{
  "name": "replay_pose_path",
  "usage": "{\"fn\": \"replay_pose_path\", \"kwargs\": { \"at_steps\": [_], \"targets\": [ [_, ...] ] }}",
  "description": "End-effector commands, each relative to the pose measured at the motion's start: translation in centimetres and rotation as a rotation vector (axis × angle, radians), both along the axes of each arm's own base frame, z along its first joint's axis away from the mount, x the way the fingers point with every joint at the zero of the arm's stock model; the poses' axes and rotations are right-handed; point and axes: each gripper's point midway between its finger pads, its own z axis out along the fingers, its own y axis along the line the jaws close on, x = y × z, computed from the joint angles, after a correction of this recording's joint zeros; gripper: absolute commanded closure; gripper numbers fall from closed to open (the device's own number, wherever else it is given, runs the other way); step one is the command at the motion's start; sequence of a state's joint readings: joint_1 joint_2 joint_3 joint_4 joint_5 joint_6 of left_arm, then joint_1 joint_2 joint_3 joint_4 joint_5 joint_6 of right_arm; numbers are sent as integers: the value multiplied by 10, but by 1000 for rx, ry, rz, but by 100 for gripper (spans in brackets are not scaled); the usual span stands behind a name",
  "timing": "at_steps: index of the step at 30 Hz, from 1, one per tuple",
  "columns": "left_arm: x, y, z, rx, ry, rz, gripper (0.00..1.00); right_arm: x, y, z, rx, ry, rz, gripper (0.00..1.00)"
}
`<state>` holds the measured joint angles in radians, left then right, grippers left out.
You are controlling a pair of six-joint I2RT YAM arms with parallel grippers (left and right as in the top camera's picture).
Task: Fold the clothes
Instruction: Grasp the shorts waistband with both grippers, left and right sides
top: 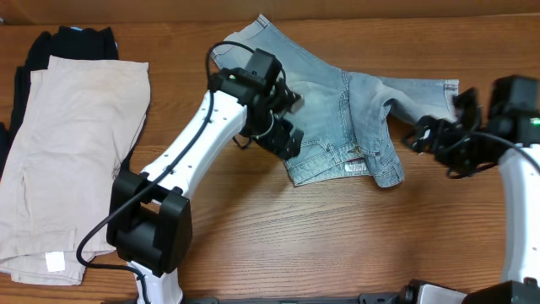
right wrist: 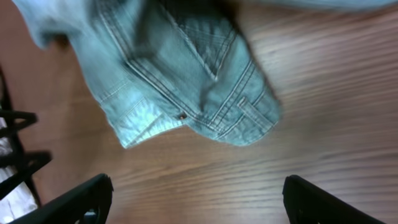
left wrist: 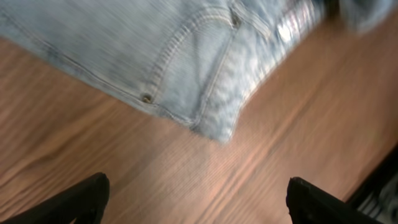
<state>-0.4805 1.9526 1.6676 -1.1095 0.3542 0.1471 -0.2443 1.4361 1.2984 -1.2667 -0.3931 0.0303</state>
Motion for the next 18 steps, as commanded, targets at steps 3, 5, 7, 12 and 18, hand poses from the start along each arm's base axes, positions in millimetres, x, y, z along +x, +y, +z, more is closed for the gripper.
{"fn": "replay_pose_path", "kwargs": {
  "at_steps": [3, 5, 7, 12, 18],
  "targets": [
    [-27, -2, -11, 45, -15, -222, 7, -3, 22, -33, 21, 51, -7, 10],
    [-34, -1, -24, 56, 8, -229, 5, -2, 28, -38, 20, 49, 2, 10],
    [-41, 1, -40, 65, 30, -231, 2, 1, 32, -39, 15, 32, 21, 10],
    [-46, 3, -75, 53, 25, -228, 0, 9, 34, -38, 9, -2, 30, 10],
    [-14, 0, -90, 66, -72, -18, 0, 10, 34, -37, 10, -5, 26, 10]
  ]
}}
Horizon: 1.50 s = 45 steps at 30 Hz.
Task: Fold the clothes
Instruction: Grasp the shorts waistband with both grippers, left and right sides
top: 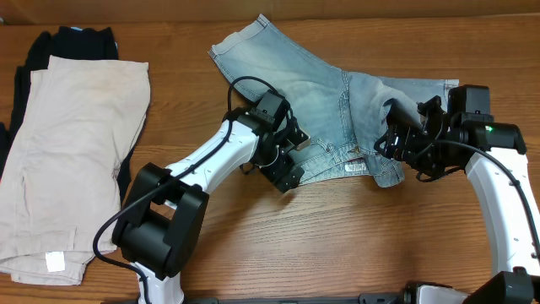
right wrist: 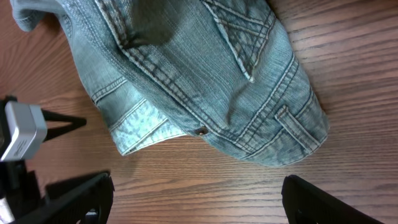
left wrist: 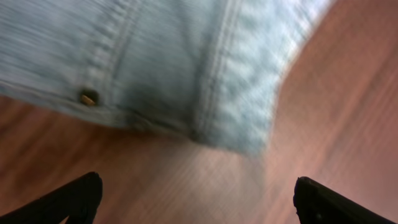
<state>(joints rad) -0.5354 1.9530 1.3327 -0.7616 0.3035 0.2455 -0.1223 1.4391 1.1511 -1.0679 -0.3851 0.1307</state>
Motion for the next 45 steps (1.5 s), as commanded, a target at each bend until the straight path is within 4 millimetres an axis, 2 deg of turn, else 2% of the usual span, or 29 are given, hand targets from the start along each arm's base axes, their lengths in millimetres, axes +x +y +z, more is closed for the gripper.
{"fn": "replay_pose_path", "kwargs": {
  "at_steps": [1, 4, 10, 14, 16, 20, 23, 25, 27, 28, 29, 31, 32, 33, 38, 42, 43, 45],
  "targets": [
    [13, 0, -4, 10, -11, 158, 0, -1, 1, -2, 1, 10, -18, 10],
    [17, -3, -3, 5, -20, 197, 0, 0, 0, -2, 8, 15, -42, 10],
    [16, 10, -3, 109, -30, 266, 0, 1, 0, -1, 10, 14, -47, 10],
    [17, 6, -3, 110, -46, 262, 0, 4, 0, -1, 8, 2, -48, 10],
    [22, -2, -5, 94, -72, 249, 0, 5, 0, 0, 8, -5, -47, 10],
    [23, -14, -20, 71, -84, 151, 0, 7, 0, 0, 6, -13, -47, 10],
    [17, -24, -42, 44, -66, 0, 0, 7, -1, 0, 2, -13, -48, 10],
    [17, -26, -42, 28, -71, -36, 0, 7, -2, 0, 0, -14, -49, 10],
    [18, -26, -41, 27, -80, -47, 6, 7, -3, -1, -9, -12, -52, 10],
    [18, -26, -41, 27, -80, -47, 12, 7, -4, -1, -13, -12, -53, 10],
    [18, -26, -41, 28, -77, -44, 24, 7, -4, -1, -15, -11, -54, 10],
    [15, -24, -42, 37, -62, -41, 66, 7, -4, -1, -15, -11, -54, 10],
    [13, -23, -42, 42, -53, -32, 83, 7, -4, -1, -15, -9, -54, 10],
    [11, -21, -43, 50, -36, -18, 96, 6, -4, -1, -14, -8, -54, 10],
    [10, -1, -34, 121, 20, 38, 96, -2, -1, -4, -11, 25, -36, 6],
    [25, 16, -7, 192, 34, 114, 96, -13, 9, -17, -14, 56, 16, 5],
    [29, 19, 5, 194, 40, 125, 96, -14, 16, -22, -16, 55, 40, 5],
    [32, 21, 15, 195, 43, 134, 96, -16, 29, -31, -17, 45, 83, 5]
  ]
}}
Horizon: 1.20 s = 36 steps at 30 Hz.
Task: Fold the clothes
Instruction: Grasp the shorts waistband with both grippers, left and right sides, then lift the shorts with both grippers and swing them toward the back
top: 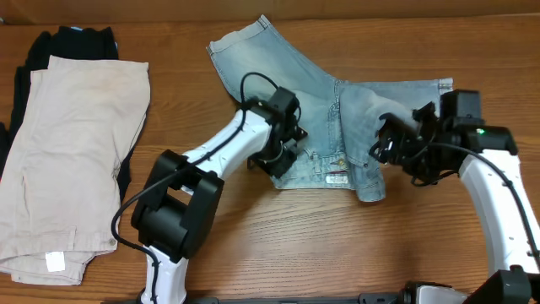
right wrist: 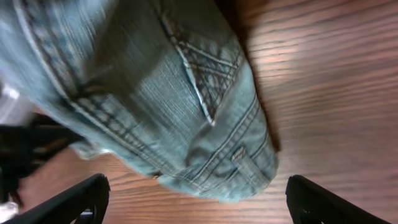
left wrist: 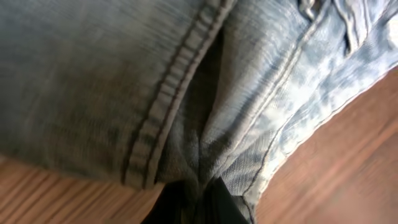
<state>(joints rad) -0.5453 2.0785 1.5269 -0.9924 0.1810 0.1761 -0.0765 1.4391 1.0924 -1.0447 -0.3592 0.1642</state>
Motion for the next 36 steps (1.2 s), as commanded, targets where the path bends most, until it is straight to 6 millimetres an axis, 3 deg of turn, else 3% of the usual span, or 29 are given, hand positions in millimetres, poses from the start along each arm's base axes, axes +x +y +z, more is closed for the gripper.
{"fn": "replay_pose_path", "kwargs": {
  "at_steps": [1, 5, 10, 14, 21, 23, 25, 26, 28, 31, 36],
  "targets": [
    [28, 6, 26, 9, -57, 60, 96, -6, 24, -16, -4, -10, 93, 6],
    [29, 5, 30, 9, -59, 60, 96, -12, 45, -38, -38, -6, 139, 10],
    [26, 8, 30, 19, -40, 92, 96, -18, 26, -63, -231, 40, 6, 18],
    [27, 13, 30, 23, -32, 125, 96, -19, 15, -70, -284, 49, -69, 37],
    [47, 25, 52, 9, -54, 201, 96, -6, 17, -70, -270, -12, -78, 96],
    [56, 28, 65, -3, -74, 218, 96, 0, 17, -65, -266, -27, -86, 96],
    [71, 34, 87, -25, -111, 247, 96, 9, 15, -48, -259, -56, -101, 96],
    [88, 40, 116, -53, -163, 277, 96, 21, 10, -21, -253, -94, -122, 96],
    [101, 44, 146, -84, -220, 299, 96, 37, 2, 21, -243, -152, -161, 96],
    [122, 52, 209, -157, -349, 355, 96, 56, -10, 89, -236, -257, -187, 96],
    [139, 64, 320, -310, -613, 419, 96, 67, -35, 206, -237, -472, -236, 96]
  ]
}}
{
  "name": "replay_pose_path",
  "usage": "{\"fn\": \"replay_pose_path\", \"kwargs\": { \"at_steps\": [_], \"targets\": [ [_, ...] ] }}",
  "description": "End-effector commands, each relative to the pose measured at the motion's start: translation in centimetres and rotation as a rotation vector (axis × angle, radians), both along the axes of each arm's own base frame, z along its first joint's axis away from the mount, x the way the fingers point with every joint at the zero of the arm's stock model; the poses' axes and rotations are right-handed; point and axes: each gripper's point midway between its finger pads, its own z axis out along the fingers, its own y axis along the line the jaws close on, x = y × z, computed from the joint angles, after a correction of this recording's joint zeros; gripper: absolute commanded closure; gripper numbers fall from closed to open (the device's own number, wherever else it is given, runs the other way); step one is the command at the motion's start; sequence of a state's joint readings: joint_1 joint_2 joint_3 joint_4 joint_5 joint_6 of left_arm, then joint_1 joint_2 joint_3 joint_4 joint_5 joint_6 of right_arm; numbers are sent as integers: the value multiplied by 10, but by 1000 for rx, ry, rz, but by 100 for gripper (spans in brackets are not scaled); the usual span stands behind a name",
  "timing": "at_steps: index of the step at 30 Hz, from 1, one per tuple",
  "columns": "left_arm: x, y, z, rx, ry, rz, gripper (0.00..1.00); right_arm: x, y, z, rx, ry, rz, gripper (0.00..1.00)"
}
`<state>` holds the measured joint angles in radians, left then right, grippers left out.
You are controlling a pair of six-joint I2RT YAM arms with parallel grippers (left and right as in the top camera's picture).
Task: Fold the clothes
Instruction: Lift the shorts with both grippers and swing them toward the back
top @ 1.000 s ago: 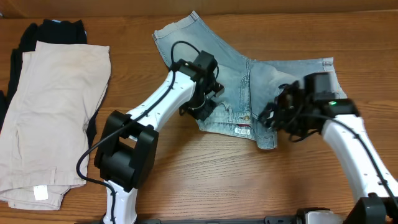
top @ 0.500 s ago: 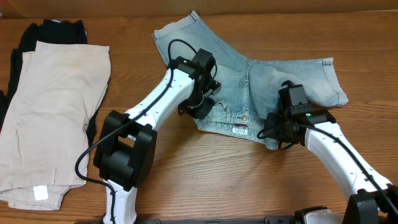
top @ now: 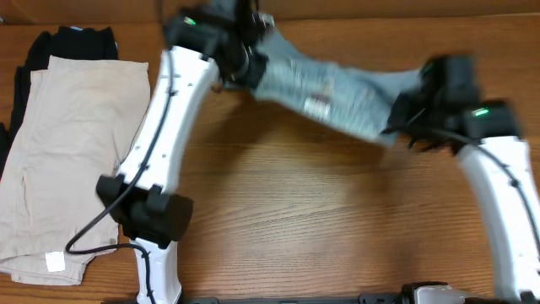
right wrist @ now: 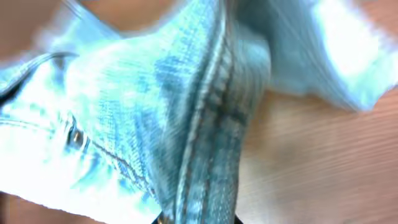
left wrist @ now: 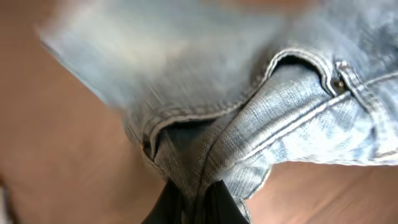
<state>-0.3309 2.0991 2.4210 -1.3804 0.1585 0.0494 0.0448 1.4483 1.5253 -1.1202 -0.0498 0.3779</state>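
Note:
Light blue denim shorts (top: pixel 333 89) hang stretched in the air between my two arms, blurred by motion, over the far half of the table. My left gripper (top: pixel 245 59) is shut on the shorts' left end; the left wrist view shows bunched waistband denim (left wrist: pixel 261 118) pinched between its black fingers (left wrist: pixel 168 205). At the right, my right gripper (top: pixel 403 114) is shut on the other end, with a thick seam of denim (right wrist: pixel 205 143) running down into its jaws.
A folded pile of beige trousers (top: pixel 72 152) lies at the left on the wooden table (top: pixel 304 219), with black clothing (top: pixel 72 40) under it at the far left corner.
Both grippers have risen with the shorts, which lay on the table and now hang stretched between them. The left gripper has moved toward the far left; the right is now shut on the denim.
Both grippers were open above the crumpled shorts, then lower at the waistband's two ends. Then the left was shut on the waistband with the right still open beside it. Now both grip the shorts, lifted off the table.

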Motion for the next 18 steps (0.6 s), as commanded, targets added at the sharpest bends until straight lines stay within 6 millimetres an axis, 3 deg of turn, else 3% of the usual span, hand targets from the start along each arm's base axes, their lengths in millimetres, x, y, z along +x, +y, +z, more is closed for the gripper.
{"fn": "replay_pose_path", "kwargs": {
  "at_steps": [1, 4, 7, 10, 14, 18],
  "targets": [
    [9, 20, 104, -109, -263, 94, 96, -2, -28, 99, -51, -221, -39, 96],
    [-1, 32, 171, -174, -448, 115, 96, -14, -39, 158, -65, -342, -58, 96],
    [-37, 54, 252, -238, -682, 141, 96, -44, -42, 221, -94, -477, -53, 96],
    [-64, 70, 286, -244, -784, 176, 96, -66, -41, 246, -103, -533, -49, 96],
    [-89, 78, 304, -253, -826, 184, 96, -93, -38, 260, -105, -563, -49, 96],
    [-83, 76, 290, -246, -776, 192, 96, -96, -38, 249, -103, -513, -47, 96]
  ]
}}
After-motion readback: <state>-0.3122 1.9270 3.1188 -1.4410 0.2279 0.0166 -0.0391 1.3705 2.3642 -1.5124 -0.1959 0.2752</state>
